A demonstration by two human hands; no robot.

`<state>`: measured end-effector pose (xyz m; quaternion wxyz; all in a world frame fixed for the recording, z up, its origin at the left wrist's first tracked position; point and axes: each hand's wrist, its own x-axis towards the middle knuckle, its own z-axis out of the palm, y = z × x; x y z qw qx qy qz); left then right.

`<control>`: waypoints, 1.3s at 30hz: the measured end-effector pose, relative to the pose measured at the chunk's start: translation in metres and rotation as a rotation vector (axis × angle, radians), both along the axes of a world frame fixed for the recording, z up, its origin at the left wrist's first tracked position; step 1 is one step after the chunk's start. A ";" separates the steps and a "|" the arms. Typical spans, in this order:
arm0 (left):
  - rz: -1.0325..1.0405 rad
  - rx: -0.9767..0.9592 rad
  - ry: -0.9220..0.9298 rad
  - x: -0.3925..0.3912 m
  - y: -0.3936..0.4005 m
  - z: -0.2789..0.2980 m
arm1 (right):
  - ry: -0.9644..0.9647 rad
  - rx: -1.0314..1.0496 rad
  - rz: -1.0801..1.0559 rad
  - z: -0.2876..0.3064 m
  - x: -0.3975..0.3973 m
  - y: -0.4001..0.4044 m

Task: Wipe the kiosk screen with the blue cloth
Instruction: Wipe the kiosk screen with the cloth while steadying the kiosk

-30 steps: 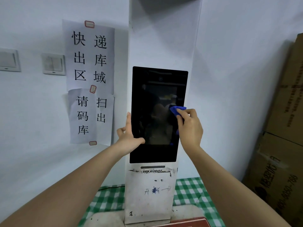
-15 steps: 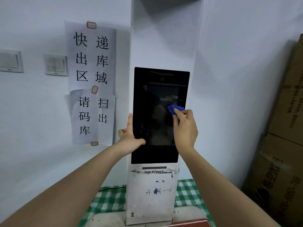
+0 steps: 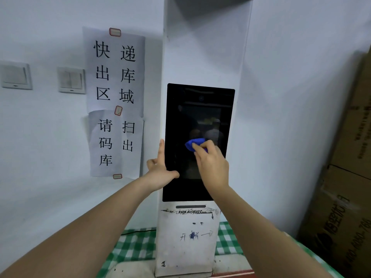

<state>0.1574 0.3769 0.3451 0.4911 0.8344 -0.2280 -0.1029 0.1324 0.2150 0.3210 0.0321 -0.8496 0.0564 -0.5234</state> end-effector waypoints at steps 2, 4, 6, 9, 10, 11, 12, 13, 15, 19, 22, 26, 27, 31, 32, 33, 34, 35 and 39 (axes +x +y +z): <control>0.001 0.003 -0.001 0.000 0.000 0.000 | 0.013 -0.127 -0.015 0.002 0.000 -0.006; -0.001 0.005 0.001 0.000 0.001 0.000 | 0.006 -0.088 -0.018 0.010 -0.003 -0.009; -0.008 0.005 0.000 -0.001 0.001 0.000 | -0.077 0.123 -0.023 0.019 -0.004 -0.009; -0.008 -0.004 -0.003 0.000 0.002 0.000 | -0.115 0.251 -0.016 0.019 0.000 0.001; -0.005 -0.009 0.000 0.000 0.002 0.000 | -0.087 0.236 0.004 0.016 0.001 0.004; -0.002 -0.012 0.000 0.000 0.001 0.000 | -0.052 0.171 0.023 0.012 0.002 0.007; 0.000 -0.014 0.000 0.000 0.001 0.000 | -0.028 0.055 0.029 0.008 0.003 0.009; 0.000 -0.015 0.001 0.000 0.001 -0.001 | 0.001 -0.074 0.013 0.004 0.003 0.009; -0.003 -0.011 0.002 0.000 0.002 0.000 | 0.027 -0.224 -0.012 0.009 0.002 0.003; -0.012 -0.011 0.004 -0.001 0.002 0.000 | -0.106 0.008 -0.033 0.026 0.000 0.000; -0.010 -0.039 0.015 -0.002 0.002 -0.001 | -0.159 0.067 -0.050 0.021 0.006 0.013; 0.013 -0.074 0.028 -0.005 0.001 -0.005 | -0.031 -0.184 -0.057 0.008 0.010 0.016; 0.022 -0.073 0.041 -0.006 0.000 -0.005 | -0.002 -0.249 -0.058 0.010 0.009 0.013; 0.021 -0.065 0.073 -0.008 0.002 -0.005 | -0.054 -0.214 -0.059 0.028 0.007 0.006; 0.022 -0.068 0.078 -0.008 0.002 -0.005 | -0.098 -0.113 -0.053 0.031 0.007 0.008; 0.023 -0.070 0.081 -0.007 0.003 -0.006 | -0.130 -0.031 -0.046 0.032 0.007 0.012; 0.026 -0.068 0.081 -0.007 0.003 -0.007 | -0.143 0.005 -0.039 0.029 0.008 0.018; 0.032 -0.062 0.075 -0.007 0.003 -0.008 | -0.131 -0.014 -0.036 0.024 0.010 0.022; 0.031 -0.064 0.070 -0.006 0.003 -0.009 | 0.022 -0.293 -0.029 0.006 0.013 0.025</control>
